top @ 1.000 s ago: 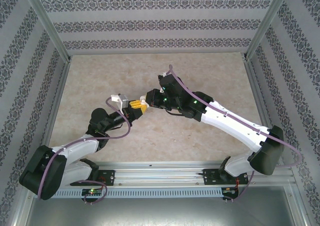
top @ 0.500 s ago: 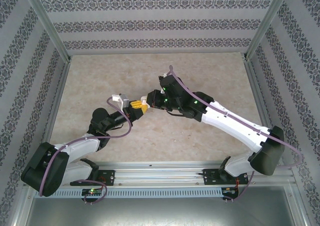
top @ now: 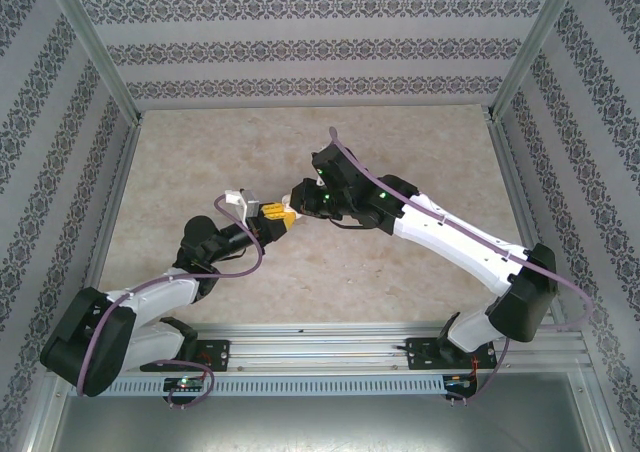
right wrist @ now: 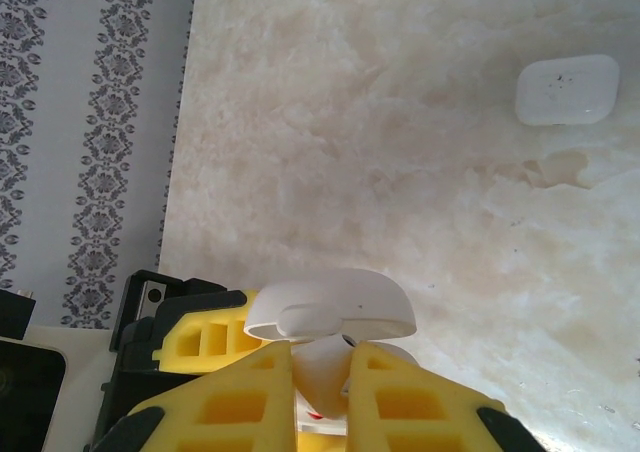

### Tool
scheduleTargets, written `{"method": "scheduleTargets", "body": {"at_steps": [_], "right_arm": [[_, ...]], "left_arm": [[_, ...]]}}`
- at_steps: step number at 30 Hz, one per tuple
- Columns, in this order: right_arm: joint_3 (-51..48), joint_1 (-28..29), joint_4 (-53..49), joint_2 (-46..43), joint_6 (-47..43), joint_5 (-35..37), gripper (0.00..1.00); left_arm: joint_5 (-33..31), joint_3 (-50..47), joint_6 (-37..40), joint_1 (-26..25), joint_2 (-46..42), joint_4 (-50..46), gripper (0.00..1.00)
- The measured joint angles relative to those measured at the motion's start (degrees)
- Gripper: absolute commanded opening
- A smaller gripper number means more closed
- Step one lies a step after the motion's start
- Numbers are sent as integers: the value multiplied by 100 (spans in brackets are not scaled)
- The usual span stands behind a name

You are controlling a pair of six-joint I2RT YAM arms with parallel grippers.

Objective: Insert the wireless bluetooth earbuds into the charging case

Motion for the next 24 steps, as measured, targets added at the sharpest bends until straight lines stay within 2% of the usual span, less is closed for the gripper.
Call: {"method": "scheduleTargets", "body": {"at_steps": [3, 7, 14, 24], "right_arm": [[0, -24, -2, 0, 2, -48, 19], [0, -33, -22, 0, 9, -72, 31], [9, -28, -24, -42, -26, -72, 43], [61, -68, -431, -372, -269, 116, 45]], "left_arm": [[15, 0, 24, 0, -4, 0, 0], [55, 0, 59, 0, -7, 2, 0], [149, 0, 107, -2, -11, 4, 0], [264, 160, 146, -2, -44, 70, 0]]}}
